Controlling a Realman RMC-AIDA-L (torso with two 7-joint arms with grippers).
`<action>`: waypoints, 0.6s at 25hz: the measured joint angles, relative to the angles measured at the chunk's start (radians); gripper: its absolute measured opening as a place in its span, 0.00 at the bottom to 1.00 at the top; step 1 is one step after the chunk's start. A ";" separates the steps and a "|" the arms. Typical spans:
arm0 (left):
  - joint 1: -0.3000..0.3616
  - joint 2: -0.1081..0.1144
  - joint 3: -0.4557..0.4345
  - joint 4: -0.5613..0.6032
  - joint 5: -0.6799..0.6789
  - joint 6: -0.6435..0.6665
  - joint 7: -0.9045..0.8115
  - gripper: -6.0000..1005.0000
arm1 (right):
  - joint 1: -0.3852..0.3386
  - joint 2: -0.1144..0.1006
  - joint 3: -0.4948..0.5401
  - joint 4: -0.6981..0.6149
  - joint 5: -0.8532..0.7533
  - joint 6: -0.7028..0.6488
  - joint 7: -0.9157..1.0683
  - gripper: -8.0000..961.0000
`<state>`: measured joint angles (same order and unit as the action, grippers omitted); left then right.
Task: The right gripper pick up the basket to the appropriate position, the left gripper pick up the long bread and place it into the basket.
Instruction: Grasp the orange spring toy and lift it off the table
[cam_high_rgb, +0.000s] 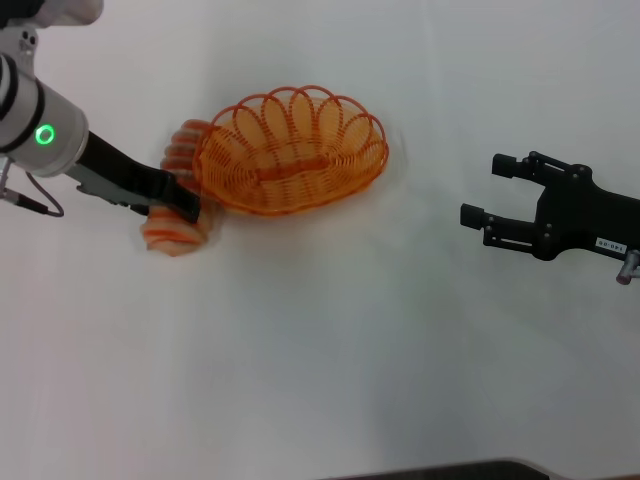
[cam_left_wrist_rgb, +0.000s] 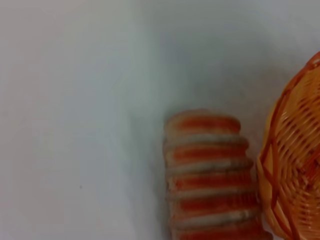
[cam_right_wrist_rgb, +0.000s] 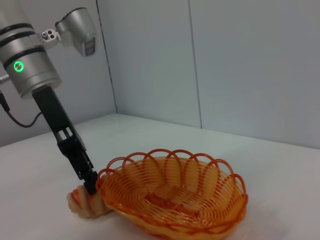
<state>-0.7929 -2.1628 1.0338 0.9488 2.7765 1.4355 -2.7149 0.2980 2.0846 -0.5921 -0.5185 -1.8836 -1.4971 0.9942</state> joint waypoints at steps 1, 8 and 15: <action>0.000 0.000 0.008 -0.003 0.001 -0.007 -0.001 0.68 | 0.000 0.000 0.000 0.000 0.000 0.000 0.000 0.90; 0.000 0.000 0.039 -0.007 0.003 -0.034 -0.002 0.68 | 0.003 0.000 -0.001 0.000 0.000 0.000 0.002 0.90; 0.001 -0.001 0.043 -0.003 0.003 -0.052 -0.002 0.59 | 0.005 -0.002 0.006 -0.001 0.000 0.000 0.002 0.90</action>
<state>-0.7914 -2.1642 1.0769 0.9461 2.7800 1.3839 -2.7171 0.3029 2.0831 -0.5857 -0.5198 -1.8836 -1.4972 0.9964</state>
